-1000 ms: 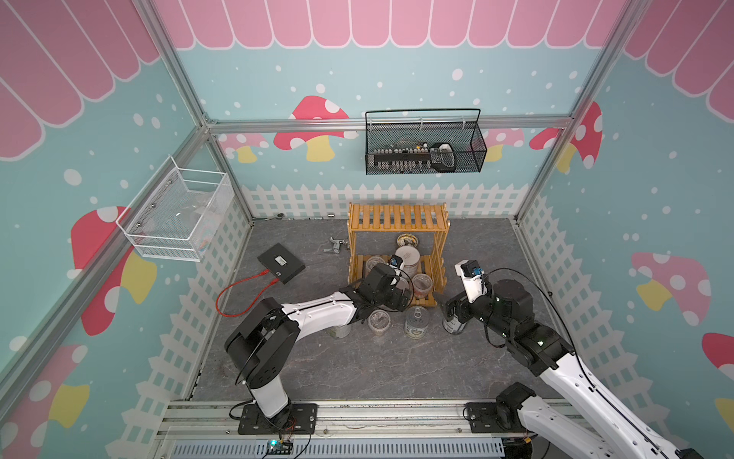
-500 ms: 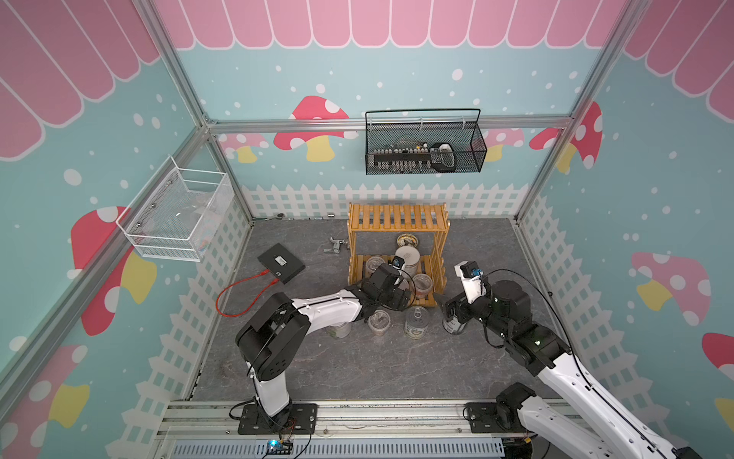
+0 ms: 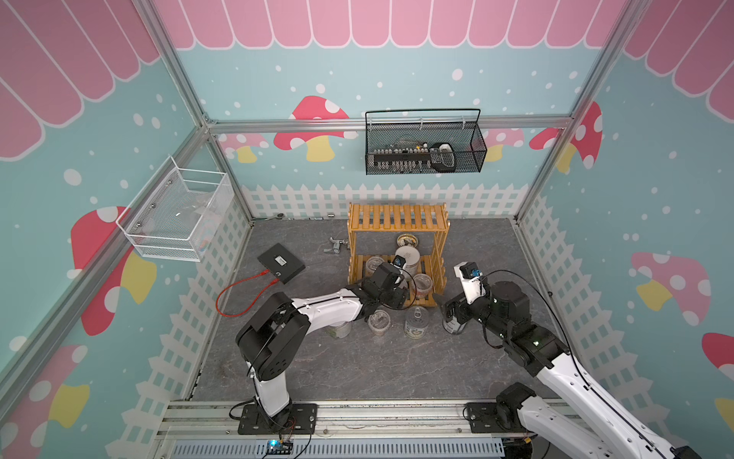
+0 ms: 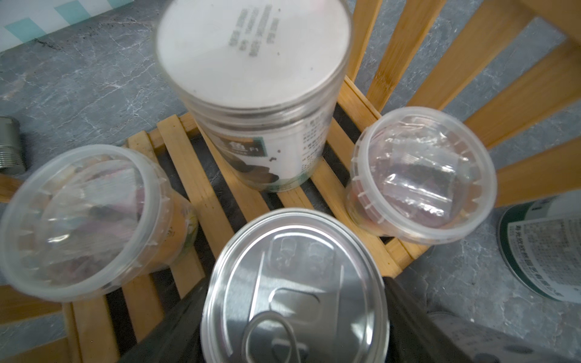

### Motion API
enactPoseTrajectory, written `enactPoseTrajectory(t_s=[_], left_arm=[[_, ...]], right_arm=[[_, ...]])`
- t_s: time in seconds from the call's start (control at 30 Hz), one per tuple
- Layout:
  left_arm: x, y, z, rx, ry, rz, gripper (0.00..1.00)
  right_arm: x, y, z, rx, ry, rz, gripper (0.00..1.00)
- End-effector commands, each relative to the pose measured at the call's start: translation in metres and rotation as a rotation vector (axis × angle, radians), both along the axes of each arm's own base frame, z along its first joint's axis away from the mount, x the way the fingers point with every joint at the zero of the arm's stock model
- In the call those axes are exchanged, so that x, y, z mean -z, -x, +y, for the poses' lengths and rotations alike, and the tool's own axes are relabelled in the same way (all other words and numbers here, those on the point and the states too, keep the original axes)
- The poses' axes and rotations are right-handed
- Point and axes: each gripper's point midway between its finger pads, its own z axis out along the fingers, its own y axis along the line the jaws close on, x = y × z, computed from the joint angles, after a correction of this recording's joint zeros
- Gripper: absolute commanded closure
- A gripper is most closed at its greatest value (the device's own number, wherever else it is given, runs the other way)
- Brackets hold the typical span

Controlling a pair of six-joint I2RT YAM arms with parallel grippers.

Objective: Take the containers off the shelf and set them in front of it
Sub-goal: 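Pick up a container from the shelf.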

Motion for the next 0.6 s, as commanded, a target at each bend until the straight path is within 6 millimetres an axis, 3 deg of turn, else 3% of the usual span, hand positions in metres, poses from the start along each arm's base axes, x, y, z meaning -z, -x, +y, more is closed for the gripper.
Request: enactPoseTrajectory(t_s=[0.0, 0.2, 0.33, 0.47, 0.57], left_arm=[[-0.038, -0.003, 0.001, -0.001, 0.016, -0.073, 0.25], [-0.055, 0.002, 0.004, 0.013, 0.027, -0.084, 0.28], [-0.079, 0.009, 0.01, 0.01, 0.058, -0.105, 0.29], [-0.101, 0.026, 0.02, 0.018, 0.064, -0.11, 0.3], [-0.115, 0.049, 0.024, 0.03, 0.072, -0.112, 0.3]], right_arm=[[-0.003, -0.002, 0.0, -0.002, -0.005, -0.024, 0.01], [-0.003, -0.002, 0.0, -0.006, -0.007, -0.027, 0.01], [-0.005, -0.002, 0.0, -0.008, -0.003, -0.036, 0.01], [-0.004, -0.002, 0.005, -0.036, -0.004, -0.031, 0.01], [-0.006, -0.001, 0.009, -0.061, -0.012, -0.039, 0.01]])
